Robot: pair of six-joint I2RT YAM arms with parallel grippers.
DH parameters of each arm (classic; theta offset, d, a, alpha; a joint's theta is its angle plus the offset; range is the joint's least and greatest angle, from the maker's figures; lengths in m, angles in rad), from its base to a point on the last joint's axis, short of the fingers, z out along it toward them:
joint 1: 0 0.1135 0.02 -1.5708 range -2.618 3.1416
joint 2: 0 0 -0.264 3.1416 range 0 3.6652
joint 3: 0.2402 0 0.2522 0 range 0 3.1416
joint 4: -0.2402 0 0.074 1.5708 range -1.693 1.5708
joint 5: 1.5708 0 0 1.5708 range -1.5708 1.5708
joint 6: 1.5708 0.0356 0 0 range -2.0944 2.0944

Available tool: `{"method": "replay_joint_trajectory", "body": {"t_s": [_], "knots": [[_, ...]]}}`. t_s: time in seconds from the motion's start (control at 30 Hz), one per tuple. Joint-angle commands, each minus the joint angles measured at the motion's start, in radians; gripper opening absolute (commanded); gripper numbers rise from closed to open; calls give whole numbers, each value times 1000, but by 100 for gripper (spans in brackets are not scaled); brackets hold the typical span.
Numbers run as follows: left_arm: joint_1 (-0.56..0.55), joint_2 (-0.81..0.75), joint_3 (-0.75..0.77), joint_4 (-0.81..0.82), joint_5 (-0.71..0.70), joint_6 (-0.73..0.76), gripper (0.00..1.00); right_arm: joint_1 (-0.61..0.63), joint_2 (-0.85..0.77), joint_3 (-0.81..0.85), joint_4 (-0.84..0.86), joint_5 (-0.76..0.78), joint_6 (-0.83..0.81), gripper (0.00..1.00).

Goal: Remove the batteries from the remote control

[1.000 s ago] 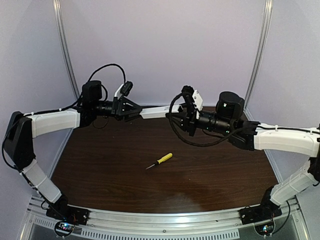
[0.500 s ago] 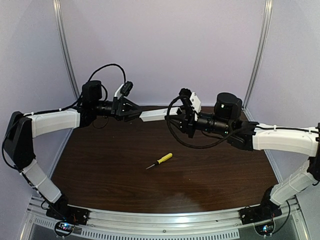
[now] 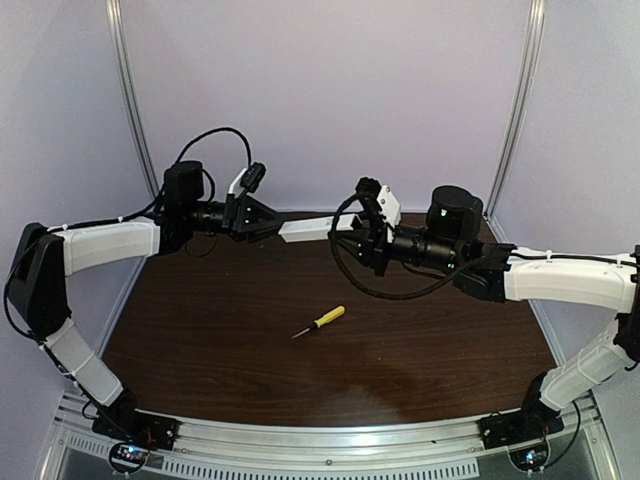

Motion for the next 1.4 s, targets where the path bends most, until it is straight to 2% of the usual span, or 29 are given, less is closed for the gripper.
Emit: {"method": "replay_joint_trajectory", "body": {"t_s": [0.0,0.23,0.63,0.93,1.37], "knots": [[-5,1,-6,30,9,7,45,10,8,25,1,40,-14,0],[-5,7,-4,28,4,9,32,17,6,23,-13,55,-21,0],[-3,11,1,20,4,15,20,26,-5,13,-38,87,-43,0],[-2,18,5,20,10,11,0,32,-11,6,-41,96,-49,0],[14,13,4,30,12,5,0,36,-26,-10,-41,111,-48,0]]}}
